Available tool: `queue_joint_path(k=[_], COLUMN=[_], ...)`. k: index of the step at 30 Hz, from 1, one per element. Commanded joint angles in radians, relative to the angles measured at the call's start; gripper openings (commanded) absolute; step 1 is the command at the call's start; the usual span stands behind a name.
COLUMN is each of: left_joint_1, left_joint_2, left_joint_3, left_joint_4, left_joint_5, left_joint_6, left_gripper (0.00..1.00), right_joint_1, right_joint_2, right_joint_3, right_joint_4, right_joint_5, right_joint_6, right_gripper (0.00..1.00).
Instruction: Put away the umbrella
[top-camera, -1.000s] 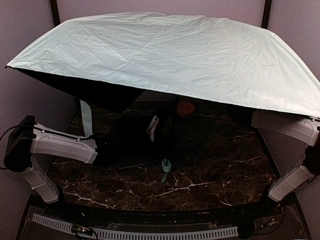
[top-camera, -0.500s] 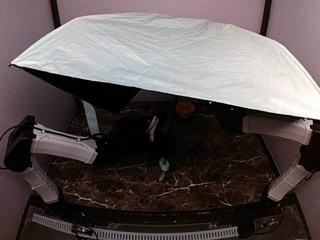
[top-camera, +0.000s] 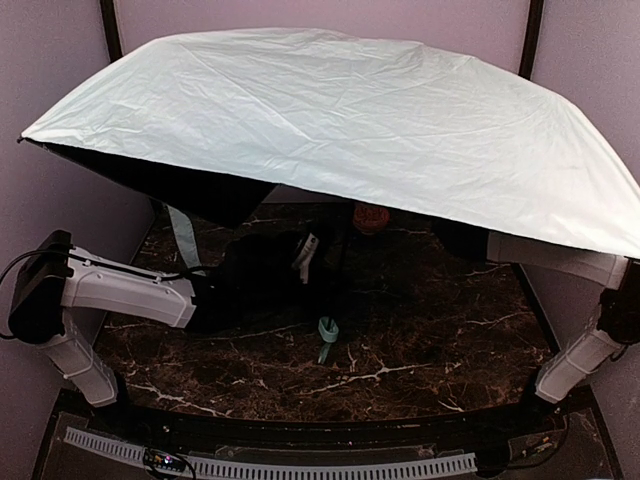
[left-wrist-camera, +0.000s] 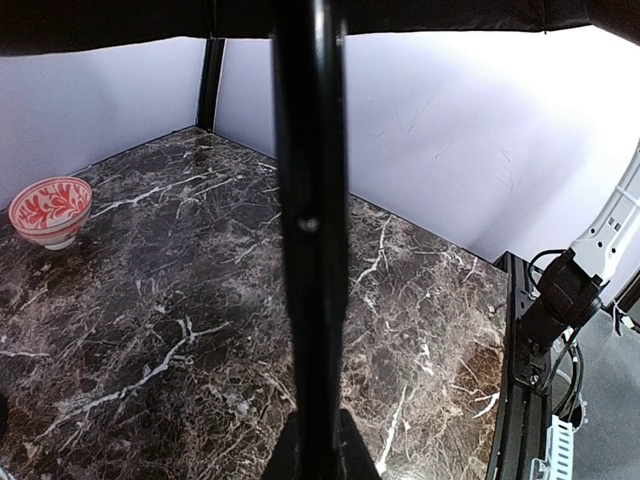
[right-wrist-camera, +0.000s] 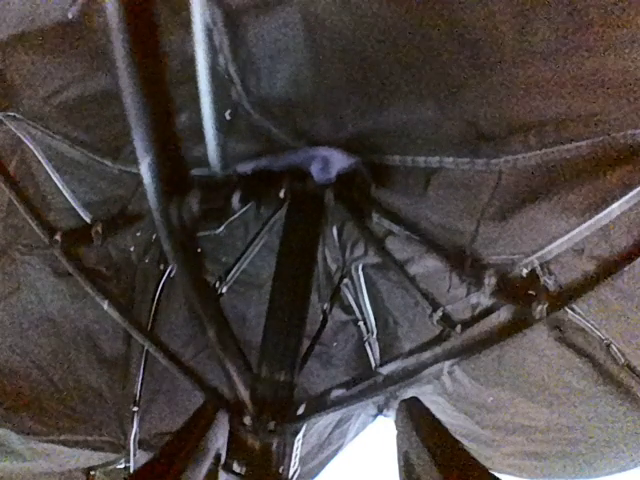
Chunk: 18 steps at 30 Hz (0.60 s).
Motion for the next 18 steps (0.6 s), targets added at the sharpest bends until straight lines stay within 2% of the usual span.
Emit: queue_joint_path(k=[1, 7, 14, 18], left_joint_1=[-0.006, -0.005, -0.002, 0.04], left_joint_2=[-0.012, -0.014, -0.043, -0.079], left_joint_3=[0.03, 0.041, 0.048, 0.048], left_joint_4=[0.073, 0.064, 0.089, 0.151], left_joint_5=[-0.001, 0.001, 0.011, 0.05], left_joint_6=[0.026, 0.027, 0.076, 0.096], left_gripper=[0.0, 0.0, 0.0, 0.0], right_joint_1=[0.007, 0.007, 0.007, 0.007], right_joint_2=[-0.007, -0.009, -0.018, -0.032], right_joint_3=[0.054, 0.054, 0.032, 0.01], right_joint_4=[0.006, 0.005, -0.1, -0.27], right_joint_5=[0.031, 0.029, -0.009, -0.19], right_joint_6=[-0.045, -0.056, -0.045, 0.02], right_gripper=[0.58, 0.36, 0.21, 0.19])
